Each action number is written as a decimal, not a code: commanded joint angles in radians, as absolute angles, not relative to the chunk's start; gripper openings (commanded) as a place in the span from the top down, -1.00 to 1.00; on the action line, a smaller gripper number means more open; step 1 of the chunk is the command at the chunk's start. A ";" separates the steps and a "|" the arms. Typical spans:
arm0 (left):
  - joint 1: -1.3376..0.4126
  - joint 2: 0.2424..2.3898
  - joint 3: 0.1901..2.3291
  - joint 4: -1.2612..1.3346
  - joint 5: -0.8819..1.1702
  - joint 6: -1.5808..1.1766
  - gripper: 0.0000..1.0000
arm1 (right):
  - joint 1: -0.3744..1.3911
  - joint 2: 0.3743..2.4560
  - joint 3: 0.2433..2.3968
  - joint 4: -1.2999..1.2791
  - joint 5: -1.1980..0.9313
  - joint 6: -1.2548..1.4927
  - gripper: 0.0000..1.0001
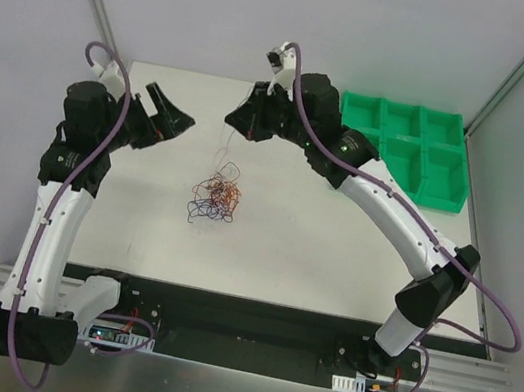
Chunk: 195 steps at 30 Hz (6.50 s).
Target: Untangle the cables
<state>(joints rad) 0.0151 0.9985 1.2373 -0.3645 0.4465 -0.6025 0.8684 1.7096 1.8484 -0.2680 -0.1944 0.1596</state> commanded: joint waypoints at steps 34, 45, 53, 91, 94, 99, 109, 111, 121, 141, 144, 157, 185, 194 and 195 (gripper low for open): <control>-0.333 1.167 0.574 0.143 0.084 -0.567 -0.02 | 0.885 1.753 2.374 -0.373 -0.245 0.314 0.99; -0.249 1.037 0.443 0.117 0.095 -0.630 0.09 | 0.845 1.602 2.338 -0.341 -0.150 0.192 0.99; -0.245 0.844 0.488 0.018 0.178 -0.575 -0.44 | 0.819 1.352 1.958 -0.458 -0.028 0.028 0.99; -0.258 0.923 0.661 0.044 0.750 -0.549 -0.73 | 0.287 1.232 1.742 -0.479 0.011 -0.048 0.99; -0.258 0.930 0.666 0.044 0.755 -0.549 -0.73 | 0.224 1.297 1.825 -0.456 -0.027 -0.051 0.99; -0.258 0.957 0.683 0.044 0.761 -0.548 -0.73 | 0.135 1.420 1.971 -0.451 -0.040 -0.075 0.99; -0.258 1.020 0.721 0.044 0.784 -0.543 -0.74 | 0.017 1.580 2.022 -0.413 -0.042 -0.143 0.99; -0.258 1.031 0.727 0.044 0.785 -0.545 -0.74 | 0.003 1.598 2.011 -0.396 -0.041 -0.143 0.99; -0.258 1.061 0.752 0.044 0.798 -0.548 -0.74 | -0.058 1.669 2.042 -0.360 -0.038 -0.144 0.99; -0.259 1.023 0.736 0.028 0.790 -0.560 -0.74 | -0.058 1.845 1.887 -0.224 -0.052 -0.221 0.99; -0.261 1.020 0.730 0.028 0.787 -0.563 -0.74 | -0.055 1.838 1.809 -0.213 -0.072 -0.177 0.99; -0.267 1.011 0.703 0.011 0.759 -0.574 -0.74 | -0.049 1.784 1.433 -0.138 -0.160 -0.003 0.99; -0.235 0.842 0.696 -0.336 0.161 -0.606 -0.81 | -0.046 1.898 1.701 -0.560 0.047 -0.075 0.35; -0.167 0.759 0.689 -0.429 0.113 -0.646 -0.93 | 0.026 1.527 1.436 -0.528 0.075 -0.046 -0.29; -0.166 0.755 0.684 -0.431 0.118 -0.646 -0.93 | 0.070 1.502 1.412 -0.511 0.057 -0.041 -0.30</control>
